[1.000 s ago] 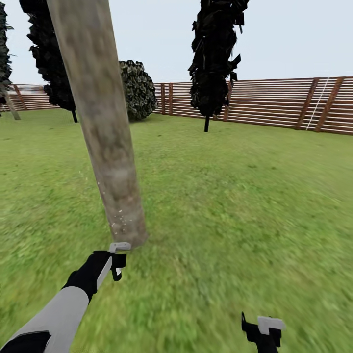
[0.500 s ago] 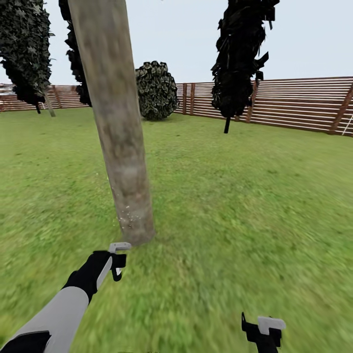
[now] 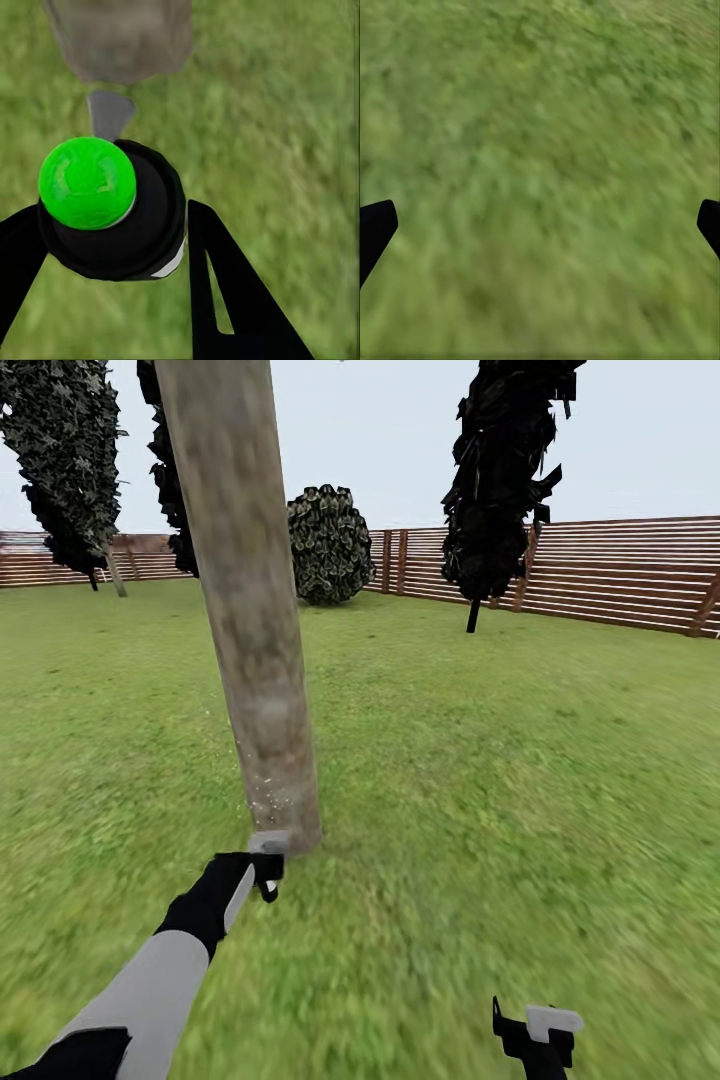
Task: In the garden, pick up the pesticide atomizer on the floor and spray pesticide onto both trees until each tree trunk is fully covered.
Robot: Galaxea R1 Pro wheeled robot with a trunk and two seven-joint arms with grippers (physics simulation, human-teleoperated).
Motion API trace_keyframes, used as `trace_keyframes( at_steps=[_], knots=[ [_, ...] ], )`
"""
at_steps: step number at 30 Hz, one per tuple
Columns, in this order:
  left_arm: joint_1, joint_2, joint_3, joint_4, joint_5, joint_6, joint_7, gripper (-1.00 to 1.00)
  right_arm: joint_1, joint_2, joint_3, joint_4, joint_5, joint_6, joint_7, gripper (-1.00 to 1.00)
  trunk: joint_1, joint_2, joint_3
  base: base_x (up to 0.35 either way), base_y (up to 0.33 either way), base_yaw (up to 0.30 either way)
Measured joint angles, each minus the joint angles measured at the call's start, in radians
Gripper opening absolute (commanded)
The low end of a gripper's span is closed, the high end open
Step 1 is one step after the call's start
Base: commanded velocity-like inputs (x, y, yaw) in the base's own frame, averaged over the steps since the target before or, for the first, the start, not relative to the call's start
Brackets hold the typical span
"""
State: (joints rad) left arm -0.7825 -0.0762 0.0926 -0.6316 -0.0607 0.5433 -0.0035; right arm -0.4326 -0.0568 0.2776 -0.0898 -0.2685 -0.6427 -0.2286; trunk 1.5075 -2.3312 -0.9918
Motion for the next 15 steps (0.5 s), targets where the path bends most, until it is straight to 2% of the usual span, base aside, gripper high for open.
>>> trace_keyframes(
  at_steps=[2,4,5,6,7,9,10,12,15],
  knots=[
    [-0.002,0.003,0.003,-0.059,-0.010,0.008,-0.002,-1.00,0.000,0.000,0.000,0.000,0.000,0.000,0.000,1.00,0.000,0.000,0.000,0.000,0.000,0.000],
    [-0.001,0.031,0.008,-0.094,-0.017,0.011,-0.002,-1.00,0.000,0.000,0.000,0.000,0.000,0.000,0.000,1.00,0.000,0.000,0.000,0.000,0.000,0.000],
    [-0.001,0.076,0.010,-0.104,-0.003,0.012,-0.004,-1.00,0.000,0.000,0.000,0.000,0.000,0.000,0.000,1.00,0.000,0.000,0.000,0.000,0.000,0.000],
    [-0.001,0.119,0.012,-0.109,-0.015,0.013,-0.003,-1.00,0.000,0.000,0.000,0.000,0.000,0.000,0.000,1.00,0.000,0.000,0.000,0.000,0.000,0.000],
    [-0.001,0.122,0.010,-0.110,0.000,0.014,-0.004,-1.00,0.000,0.000,0.000,0.000,0.000,0.000,0.000,1.00,0.000,0.000,0.000,0.000,0.000,0.000],
    [-0.002,0.117,0.006,-0.113,0.003,0.015,-0.005,-1.00,0.000,0.000,0.000,0.000,0.000,0.000,0.000,1.00,0.000,0.000,0.000,0.000,0.000,0.000],
    [-0.002,0.107,0.004,-0.114,0.008,0.017,-0.005,-1.00,0.000,0.000,0.000,0.000,0.000,0.000,0.000,1.00,0.000,0.000,0.000,0.000,0.000,0.000],
    [-0.004,0.063,0.000,-0.116,0.008,0.035,-0.005,-1.00,0.000,0.000,0.000,0.000,0.000,0.000,0.000,1.00,0.000,0.000,0.000,0.000,0.000,0.000],
    [-0.009,0.057,0.000,-0.140,-0.005,0.058,-0.006,-1.00,0.000,0.000,0.000,0.000,0.000,0.000,0.000,1.00,0.000,0.000,0.000,0.000,0.000,0.000]
  ],
)
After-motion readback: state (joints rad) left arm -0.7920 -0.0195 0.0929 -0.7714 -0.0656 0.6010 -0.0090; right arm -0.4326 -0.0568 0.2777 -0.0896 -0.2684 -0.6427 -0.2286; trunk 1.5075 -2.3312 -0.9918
